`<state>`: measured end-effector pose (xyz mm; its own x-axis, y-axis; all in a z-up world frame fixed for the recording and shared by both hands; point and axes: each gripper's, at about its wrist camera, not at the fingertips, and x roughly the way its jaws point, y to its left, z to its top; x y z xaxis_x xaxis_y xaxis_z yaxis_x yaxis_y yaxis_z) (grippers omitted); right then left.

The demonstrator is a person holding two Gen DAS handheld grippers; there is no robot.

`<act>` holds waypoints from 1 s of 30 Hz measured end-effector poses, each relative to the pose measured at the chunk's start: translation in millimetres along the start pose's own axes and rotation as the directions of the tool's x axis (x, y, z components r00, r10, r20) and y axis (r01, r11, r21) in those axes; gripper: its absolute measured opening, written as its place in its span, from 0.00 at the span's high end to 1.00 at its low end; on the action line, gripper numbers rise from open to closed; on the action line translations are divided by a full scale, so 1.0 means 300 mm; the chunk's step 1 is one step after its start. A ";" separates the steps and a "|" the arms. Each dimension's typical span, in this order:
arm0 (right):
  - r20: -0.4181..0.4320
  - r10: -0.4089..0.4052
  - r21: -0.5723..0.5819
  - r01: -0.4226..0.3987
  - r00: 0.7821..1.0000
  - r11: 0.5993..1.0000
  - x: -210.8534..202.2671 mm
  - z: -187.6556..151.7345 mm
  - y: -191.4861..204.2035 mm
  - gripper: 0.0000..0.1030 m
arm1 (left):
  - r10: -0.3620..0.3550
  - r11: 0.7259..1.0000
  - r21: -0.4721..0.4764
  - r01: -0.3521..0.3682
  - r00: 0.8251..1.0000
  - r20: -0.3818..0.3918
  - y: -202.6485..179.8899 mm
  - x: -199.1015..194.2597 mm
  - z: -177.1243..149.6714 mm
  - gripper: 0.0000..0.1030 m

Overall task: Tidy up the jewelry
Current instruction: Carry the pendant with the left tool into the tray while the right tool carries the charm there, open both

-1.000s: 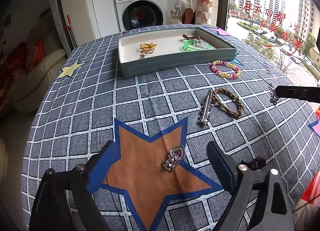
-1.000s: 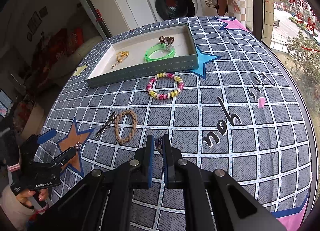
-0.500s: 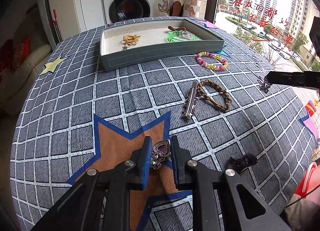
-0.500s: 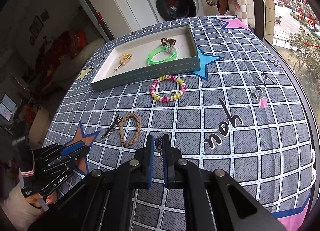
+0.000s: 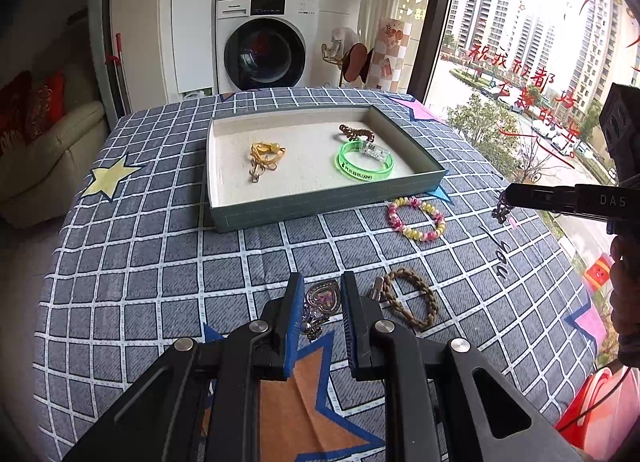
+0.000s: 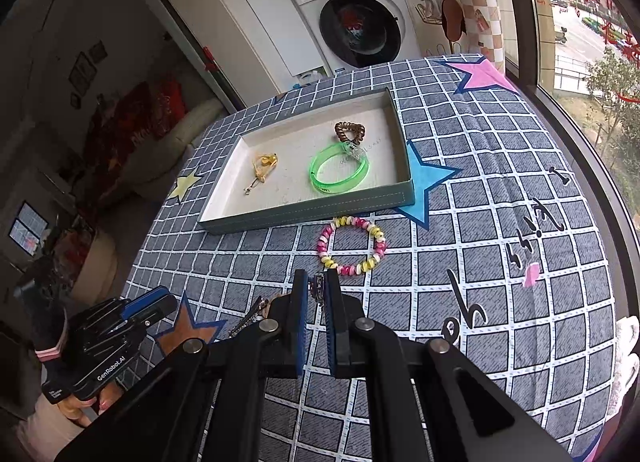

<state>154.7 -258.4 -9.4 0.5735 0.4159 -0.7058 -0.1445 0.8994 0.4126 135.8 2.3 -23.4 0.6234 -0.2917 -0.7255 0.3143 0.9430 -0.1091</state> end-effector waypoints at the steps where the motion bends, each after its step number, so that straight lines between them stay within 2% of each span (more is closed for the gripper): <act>1: 0.003 0.002 -0.004 -0.002 1.000 1.000 0.004 0.019 0.004 0.92 | 0.004 1.000 0.000 -0.004 1.000 0.006 0.002 0.005 0.021 0.70; 8: 0.016 0.025 -0.016 -0.025 1.000 1.000 0.064 0.178 0.029 0.92 | 0.025 0.999 -0.040 -0.023 0.999 0.031 0.041 0.078 0.171 0.70; 16: -0.001 0.052 -0.034 -0.052 0.999 0.998 0.211 0.347 0.073 0.92 | 0.061 0.995 -0.085 -0.059 0.998 0.027 0.107 0.224 0.300 0.70; 22: -0.041 0.059 -0.041 -0.060 0.997 0.997 0.370 0.420 0.105 0.92 | 0.086 0.988 -0.124 -0.087 0.996 -0.006 0.164 0.348 0.337 0.70; 30: -0.098 0.052 -0.023 -0.054 0.994 0.998 0.567 0.446 0.099 0.92 | 0.144 0.983 -0.105 -0.148 0.988 -0.052 0.182 0.484 0.334 0.70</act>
<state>356.0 -179.1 -40.1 0.4838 0.4731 -0.7363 -0.1939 0.8783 0.4369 315.3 -4.5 -66.5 0.6242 -0.1446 -0.7677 0.1418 0.9874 -0.0707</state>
